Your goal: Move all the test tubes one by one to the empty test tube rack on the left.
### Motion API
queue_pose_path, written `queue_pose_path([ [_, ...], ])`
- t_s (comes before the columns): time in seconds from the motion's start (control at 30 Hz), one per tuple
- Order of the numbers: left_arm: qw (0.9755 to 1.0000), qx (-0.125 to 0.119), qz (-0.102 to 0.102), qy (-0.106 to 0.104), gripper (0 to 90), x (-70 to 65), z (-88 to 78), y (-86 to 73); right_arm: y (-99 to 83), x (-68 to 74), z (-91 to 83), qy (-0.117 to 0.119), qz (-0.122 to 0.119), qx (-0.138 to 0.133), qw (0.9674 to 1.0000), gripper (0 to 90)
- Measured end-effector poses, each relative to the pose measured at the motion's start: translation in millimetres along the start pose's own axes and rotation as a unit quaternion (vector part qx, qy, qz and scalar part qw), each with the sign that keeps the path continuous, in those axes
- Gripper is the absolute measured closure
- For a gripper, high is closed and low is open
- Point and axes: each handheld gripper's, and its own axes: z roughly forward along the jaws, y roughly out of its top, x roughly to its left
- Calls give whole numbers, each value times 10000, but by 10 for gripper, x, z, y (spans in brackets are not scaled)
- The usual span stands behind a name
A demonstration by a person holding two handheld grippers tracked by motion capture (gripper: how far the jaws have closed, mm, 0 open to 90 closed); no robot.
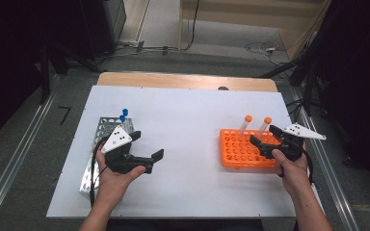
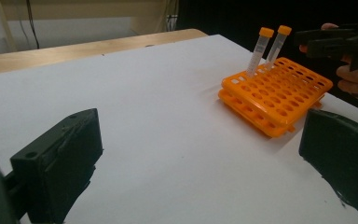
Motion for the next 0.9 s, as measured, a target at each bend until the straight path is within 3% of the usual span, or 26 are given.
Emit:
queue_pose_path([
  [0.27, 10000, 22, 8, -5, 0, -21, 18, -4, -58, -155, 194, -319, 298, 323, 9985, 153],
  [0.43, 10000, 3, -3, 9, 0, -29, 20, -5, -77, -228, 329, -756, 537, 523, 9943, 289],
  [0.5, 10000, 10, 0, 12, 0, -27, 17, -7, -62, -254, 352, -827, 646, 546, 9930, 325],
  [0.63, 10000, 21, -6, 17, 0, -31, 17, -8, -32, -244, 393, -1024, 652, 606, 9908, 417],
  [0.83, 10000, 15, -18, 51, 0, -40, 10, -8, -13, -224, 439, -1335, 679, 694, 9863, 648],
  [0.9, 10000, 29, -14, 71, 0, -39, 6, -8, -15, -220, 438, -1332, 658, 662, 9867, 711],
])
